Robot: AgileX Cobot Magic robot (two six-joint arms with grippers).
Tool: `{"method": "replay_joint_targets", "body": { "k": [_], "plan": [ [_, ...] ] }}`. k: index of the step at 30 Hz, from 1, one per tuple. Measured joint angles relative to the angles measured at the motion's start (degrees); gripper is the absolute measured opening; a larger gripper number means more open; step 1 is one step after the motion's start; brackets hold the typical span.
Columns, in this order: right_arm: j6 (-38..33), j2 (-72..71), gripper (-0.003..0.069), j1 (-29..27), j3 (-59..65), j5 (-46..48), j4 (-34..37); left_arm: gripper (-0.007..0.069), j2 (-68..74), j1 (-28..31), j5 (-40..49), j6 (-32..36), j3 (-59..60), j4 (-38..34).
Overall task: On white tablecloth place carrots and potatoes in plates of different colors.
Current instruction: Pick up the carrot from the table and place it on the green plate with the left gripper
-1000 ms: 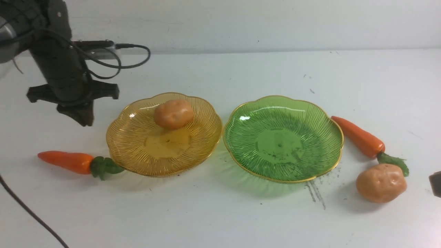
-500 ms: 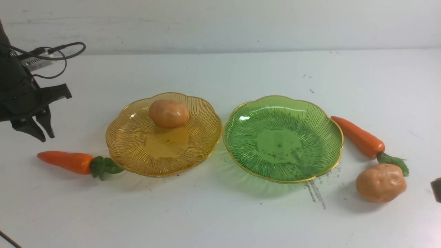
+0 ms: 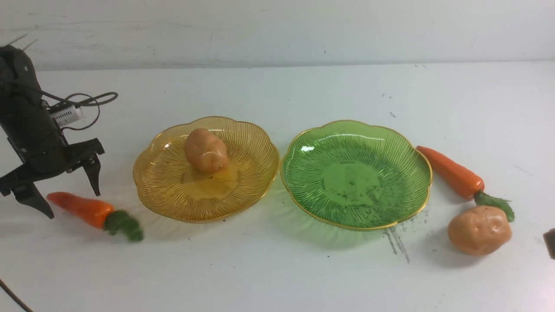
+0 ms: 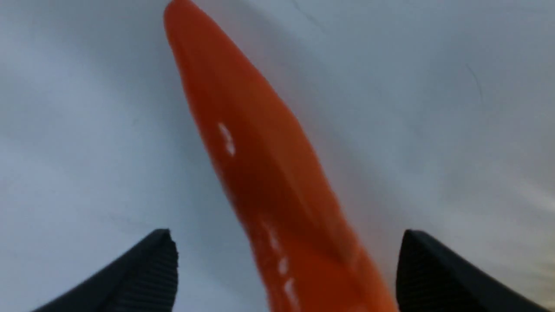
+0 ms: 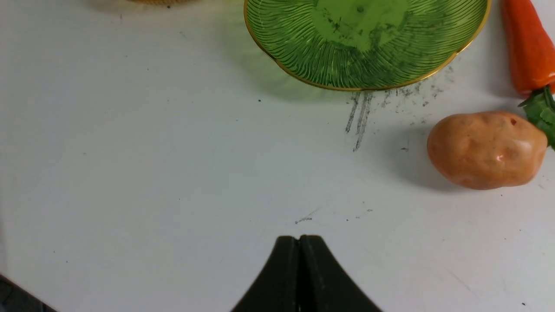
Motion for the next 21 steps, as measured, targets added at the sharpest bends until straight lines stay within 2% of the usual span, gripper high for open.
{"method": "replay_joint_targets", "body": {
  "k": [4, 7, 8, 9, 10, 11, 12, 17, 21],
  "plan": [
    [0.0, 0.0, -0.0013, 0.0, 0.0, 0.2, 0.0, 0.0627, 2.0, 0.0, -0.5, -0.2, 0.0, 0.0],
    [0.0, 0.0, -0.0013, 0.0, 0.0, 0.4, 0.0, 0.0551, 2.8, 0.0, -0.5, -0.2, 0.0, 0.5],
    [0.0, 0.0, -0.0013, 0.0, 0.0, 0.4, 0.0, 0.0551, 2.8, 0.0, -0.5, -0.2, 0.0, 0.5],
    [0.0, 0.0, -0.0013, 0.0, 0.0, 0.4, 0.0, 0.0472, 3.1, 0.0, -0.5, -0.2, 0.0, 1.4],
    [0.0, 0.0, -0.0013, 0.0, 0.0, 0.5, 0.0, 0.0459, 3.1, 0.0, -0.5, -0.2, 0.0, 1.4],
    [0.0, 0.0, -0.0013, 0.0, 0.0, 0.7, 0.0, 0.0335, 3.1, 0.0, -0.5, -0.2, 0.0, 2.6],
    [0.0, 0.0, -0.0013, 0.0, 0.0, 0.9, 0.0, 0.0251, 3.1, 0.0, -0.5, -0.1, 0.0, 3.6],
    [0.0, 0.0, -0.0013, 0.0, 0.0, 1.6, 0.0, 0.0266, 2.0, 0.0, -0.5, 2.7, -0.1, 6.5],
    [0.0, 0.0, -0.0013, 0.0, 0.0, 1.9, 0.0, 0.0266, -2.3, -0.2, -0.2, 5.0, -3.1, 5.2]
  ]
}}
